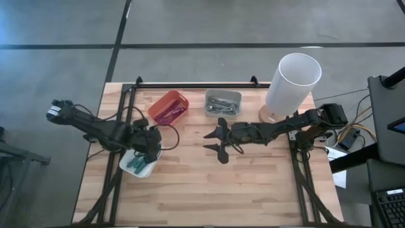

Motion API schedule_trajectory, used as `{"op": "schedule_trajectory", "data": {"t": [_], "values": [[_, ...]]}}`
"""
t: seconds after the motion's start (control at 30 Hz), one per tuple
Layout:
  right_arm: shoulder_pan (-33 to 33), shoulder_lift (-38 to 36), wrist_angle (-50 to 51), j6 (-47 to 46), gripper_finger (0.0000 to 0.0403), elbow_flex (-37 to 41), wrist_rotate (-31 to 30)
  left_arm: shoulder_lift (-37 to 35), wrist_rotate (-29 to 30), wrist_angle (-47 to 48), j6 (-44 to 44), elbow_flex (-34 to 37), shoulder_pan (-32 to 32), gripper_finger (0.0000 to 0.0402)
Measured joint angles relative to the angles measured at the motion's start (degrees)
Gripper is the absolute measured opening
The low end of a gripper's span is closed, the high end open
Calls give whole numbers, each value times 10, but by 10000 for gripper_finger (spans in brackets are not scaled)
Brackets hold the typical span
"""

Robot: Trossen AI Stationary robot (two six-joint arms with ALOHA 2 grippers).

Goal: Pick & Place USB Port
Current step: Return to Home Position

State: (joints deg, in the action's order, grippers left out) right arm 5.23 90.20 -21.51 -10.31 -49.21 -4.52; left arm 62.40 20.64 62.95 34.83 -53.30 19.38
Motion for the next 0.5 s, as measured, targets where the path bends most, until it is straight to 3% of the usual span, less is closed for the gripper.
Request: {"op": "schedule_trajectory", "data": {"t": [0.27, 0.5], "values": [[0, -65, 23, 36, 189, 0, 0, -26, 65, -22, -96, -31, 0, 78], [0, -142, 94, 45, 189, 0, 0, -105, 82, -105, -161, 0, 0, 78]]}}
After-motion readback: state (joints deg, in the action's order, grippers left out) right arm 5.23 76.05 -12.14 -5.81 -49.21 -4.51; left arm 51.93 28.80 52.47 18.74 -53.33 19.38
